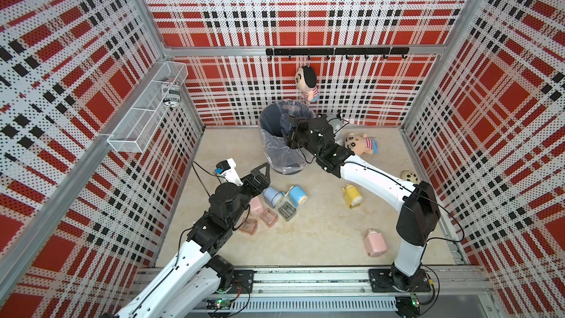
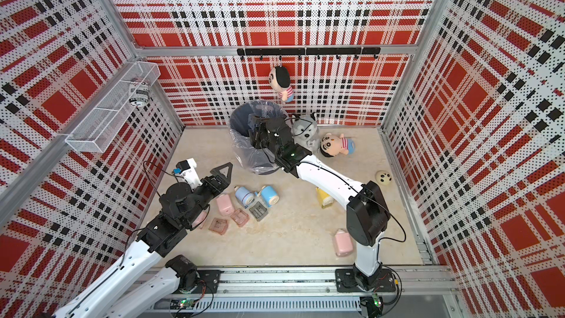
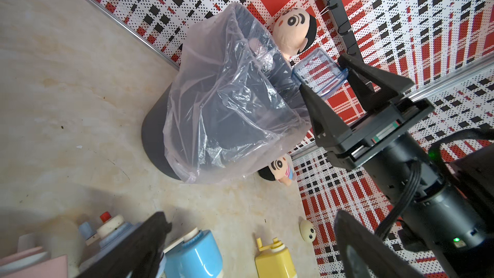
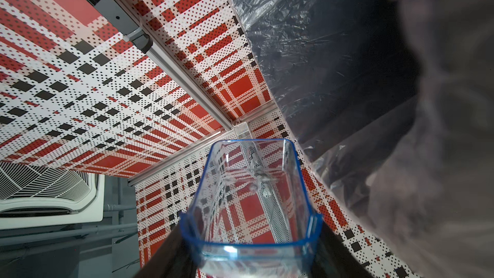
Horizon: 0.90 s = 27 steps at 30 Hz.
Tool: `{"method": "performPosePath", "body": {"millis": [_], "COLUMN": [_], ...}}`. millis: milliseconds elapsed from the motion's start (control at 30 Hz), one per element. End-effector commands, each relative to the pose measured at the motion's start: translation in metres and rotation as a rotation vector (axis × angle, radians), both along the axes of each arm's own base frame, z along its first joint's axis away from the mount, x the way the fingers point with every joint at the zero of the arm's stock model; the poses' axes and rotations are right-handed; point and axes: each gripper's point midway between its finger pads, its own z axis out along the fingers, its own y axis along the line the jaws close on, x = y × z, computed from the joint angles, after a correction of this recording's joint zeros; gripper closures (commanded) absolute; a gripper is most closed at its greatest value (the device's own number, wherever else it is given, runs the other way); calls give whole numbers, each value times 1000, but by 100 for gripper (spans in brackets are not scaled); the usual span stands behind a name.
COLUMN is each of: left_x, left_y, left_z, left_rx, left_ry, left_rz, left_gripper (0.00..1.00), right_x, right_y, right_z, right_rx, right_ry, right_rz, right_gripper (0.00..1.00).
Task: Take out the pencil sharpener tray and clean the shavings
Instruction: Pour the shavings into the trash bin.
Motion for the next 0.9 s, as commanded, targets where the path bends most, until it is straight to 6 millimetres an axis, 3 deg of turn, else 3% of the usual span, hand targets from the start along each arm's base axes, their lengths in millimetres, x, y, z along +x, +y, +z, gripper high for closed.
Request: {"method": "performPosePath", "body": {"millis": [0,267,367,500,700,867], "left_x": [-1,-1,0,0,0,-1], "left_y": [5,3,3,2,1,-3], "left_z": [-5,-10,-11,-11,-11,-11], "left_rx": [16,17,17,18,17,24], "left_ry": [0,11,13,13,12,11], "left_rz": [17,12,13,9,6,-7], "left_gripper": [2,2,2,2,2,2], "right_x": [-8,-6,-6,-6,-9,-20], "right_y": [-4,1,3,2,-1,-12], "right_z": [16,-18,-20,-11,19,35], "right_rx": [7,-3,-6,-7,-26,-124], "right_ry": [-34,15,18,-1,-80,-187], "right_rz": [0,13,16,15,14,18], "right_gripper": [61,62,61,62,61,61]}}
